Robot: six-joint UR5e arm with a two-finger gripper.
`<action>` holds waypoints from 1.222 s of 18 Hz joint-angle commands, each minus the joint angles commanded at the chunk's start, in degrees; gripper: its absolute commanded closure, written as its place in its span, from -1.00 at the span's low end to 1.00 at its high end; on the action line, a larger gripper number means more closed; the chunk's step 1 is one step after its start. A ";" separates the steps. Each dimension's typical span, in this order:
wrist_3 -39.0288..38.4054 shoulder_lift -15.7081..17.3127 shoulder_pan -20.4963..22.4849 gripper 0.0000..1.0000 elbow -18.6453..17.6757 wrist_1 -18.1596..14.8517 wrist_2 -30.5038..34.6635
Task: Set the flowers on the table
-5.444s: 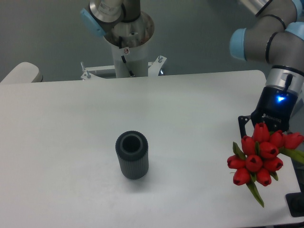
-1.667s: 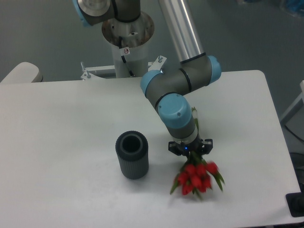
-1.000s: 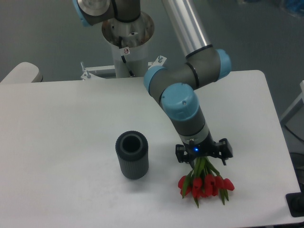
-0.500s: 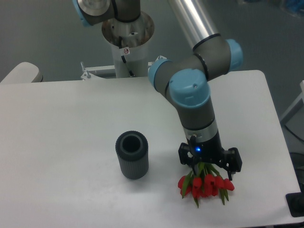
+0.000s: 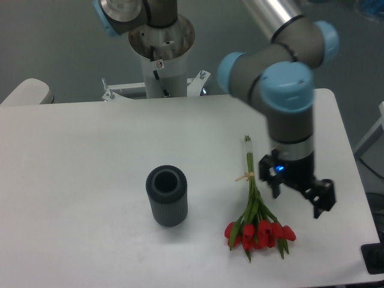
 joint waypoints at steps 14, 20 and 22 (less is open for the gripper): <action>4.39 0.61 3.35 -1.00 -1.13 -2.48 1.48; 4.92 1.05 2.83 -1.00 -2.11 -2.03 0.86; 5.62 0.70 2.73 -1.00 -1.58 -1.86 0.77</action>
